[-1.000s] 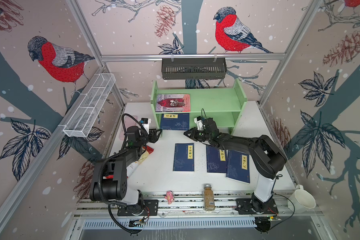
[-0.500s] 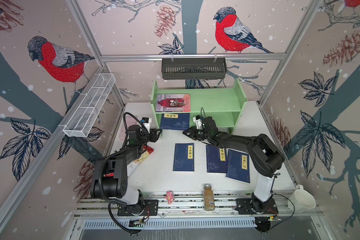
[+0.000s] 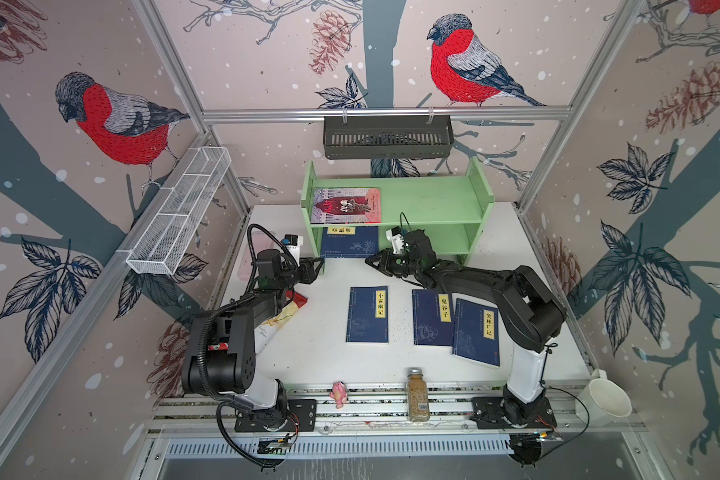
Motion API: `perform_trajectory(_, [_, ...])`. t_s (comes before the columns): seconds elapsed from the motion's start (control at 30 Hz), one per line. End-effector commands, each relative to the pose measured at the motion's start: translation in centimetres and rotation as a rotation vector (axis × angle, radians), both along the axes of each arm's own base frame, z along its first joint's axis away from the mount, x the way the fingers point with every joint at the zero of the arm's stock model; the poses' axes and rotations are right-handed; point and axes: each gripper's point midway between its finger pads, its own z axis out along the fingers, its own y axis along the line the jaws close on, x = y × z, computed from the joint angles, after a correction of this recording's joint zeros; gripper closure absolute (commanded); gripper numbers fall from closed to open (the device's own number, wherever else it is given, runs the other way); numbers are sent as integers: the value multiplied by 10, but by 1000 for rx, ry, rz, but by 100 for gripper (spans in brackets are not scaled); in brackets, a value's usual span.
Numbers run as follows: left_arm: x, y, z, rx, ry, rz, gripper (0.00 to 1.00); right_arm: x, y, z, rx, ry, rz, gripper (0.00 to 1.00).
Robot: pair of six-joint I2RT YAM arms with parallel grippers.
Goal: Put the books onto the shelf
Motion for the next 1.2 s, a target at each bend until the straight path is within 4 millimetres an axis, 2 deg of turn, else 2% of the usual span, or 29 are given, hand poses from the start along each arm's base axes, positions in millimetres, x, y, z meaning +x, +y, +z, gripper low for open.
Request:
perform_trajectory(0.0, [0, -1, 6, -3, -21, -4, 52, 1, 2, 5, 10, -13, 9, 77])
perform_trajectory(0.47, [10, 1, 12, -11, -36, 14, 51, 3, 0, 3, 3, -12, 7, 76])
perform_trajectory(0.83, [-5, -2, 2, -4, 4, -8, 50, 7, 0, 4, 5, -14, 5, 76])
perform_trajectory(1.0, [-4, 0, 3, 4, 2, -1, 50, 8, 1, 2, 6, -12, 6, 75])
perform_trajectory(1.17, [-8, -1, 3, 8, 14, -7, 50, -1, -3, 7, 10, -20, 6, 73])
